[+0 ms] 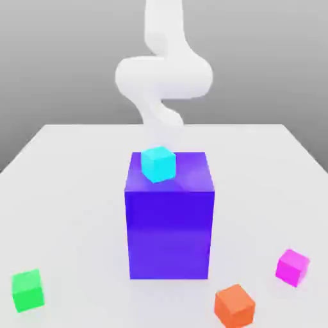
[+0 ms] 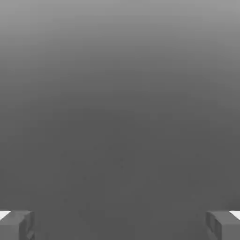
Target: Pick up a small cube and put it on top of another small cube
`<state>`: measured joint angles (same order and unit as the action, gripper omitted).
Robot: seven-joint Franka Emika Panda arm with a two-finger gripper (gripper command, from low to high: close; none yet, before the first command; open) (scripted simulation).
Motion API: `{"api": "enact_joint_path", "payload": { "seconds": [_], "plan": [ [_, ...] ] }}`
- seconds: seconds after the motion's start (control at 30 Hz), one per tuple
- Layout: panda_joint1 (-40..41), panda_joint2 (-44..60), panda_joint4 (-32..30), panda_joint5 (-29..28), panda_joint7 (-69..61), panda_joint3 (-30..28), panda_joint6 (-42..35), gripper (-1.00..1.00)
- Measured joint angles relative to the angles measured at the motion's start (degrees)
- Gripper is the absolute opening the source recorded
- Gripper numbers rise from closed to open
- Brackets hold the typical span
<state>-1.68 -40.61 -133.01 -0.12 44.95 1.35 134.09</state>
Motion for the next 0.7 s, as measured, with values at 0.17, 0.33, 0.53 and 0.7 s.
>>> {"api": "enact_joint_path", "payload": {
  "seconds": [0.17,0.33,0.53,0.7],
  "plan": [
    [-3.2,10.7,-2.5,-0.3,-1.8,3.1,4.8,0.0],
    [-6.2,21.0,-5.0,-1.0,-3.3,6.6,9.5,0.0],
    [-9.7,33.5,-7.9,-2.9,-4.2,10.8,15.0,0.0],
    [-14.7,44.0,-10.3,-5.8,-4.1,12.8,19.6,0.0]
  ]
}}
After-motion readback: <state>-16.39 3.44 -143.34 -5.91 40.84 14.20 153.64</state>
